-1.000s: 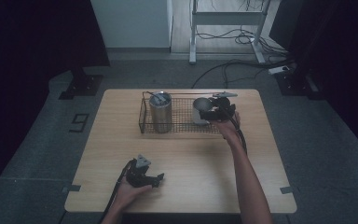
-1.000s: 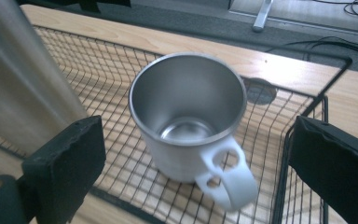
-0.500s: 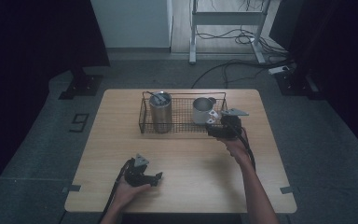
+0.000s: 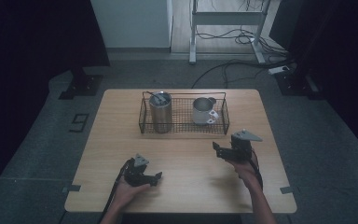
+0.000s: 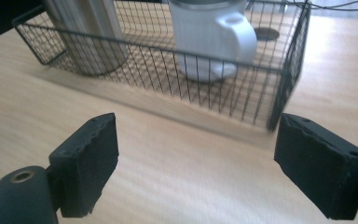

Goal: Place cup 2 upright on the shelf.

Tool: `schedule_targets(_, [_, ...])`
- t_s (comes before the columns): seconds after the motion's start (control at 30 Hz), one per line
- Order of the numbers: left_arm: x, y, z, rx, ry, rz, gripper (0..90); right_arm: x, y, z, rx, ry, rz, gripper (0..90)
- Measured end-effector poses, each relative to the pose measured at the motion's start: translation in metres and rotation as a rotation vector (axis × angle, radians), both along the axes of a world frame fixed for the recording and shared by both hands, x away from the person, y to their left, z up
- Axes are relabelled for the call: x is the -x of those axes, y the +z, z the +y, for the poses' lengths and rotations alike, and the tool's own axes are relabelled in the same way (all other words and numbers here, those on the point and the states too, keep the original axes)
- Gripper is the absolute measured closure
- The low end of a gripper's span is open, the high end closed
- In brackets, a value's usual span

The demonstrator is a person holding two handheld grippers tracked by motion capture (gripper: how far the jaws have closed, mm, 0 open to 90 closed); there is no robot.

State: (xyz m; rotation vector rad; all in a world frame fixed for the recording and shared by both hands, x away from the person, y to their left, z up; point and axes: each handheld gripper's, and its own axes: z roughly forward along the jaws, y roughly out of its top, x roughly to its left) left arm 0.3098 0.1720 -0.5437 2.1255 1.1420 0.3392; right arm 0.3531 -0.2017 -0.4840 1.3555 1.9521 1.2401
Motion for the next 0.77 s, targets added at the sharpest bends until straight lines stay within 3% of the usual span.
schedule_targets(0.37, [-0.001,0.0,0.003,0.002,0.011,0.0,14.7,0.034,-0.03,-0.016,0.027,0.003,0.045,14.5])
schedule_targets(0.53, [-0.001,0.0,0.003,-0.002,0.011,-0.003,14.7,0.037,-0.037,-0.015,0.054,0.01,0.064,14.5])
schedule_targets(0.77, [-0.001,0.0,0.003,-0.003,0.012,-0.004,14.7,0.038,-0.037,-0.017,0.045,-0.002,0.052,14.5])
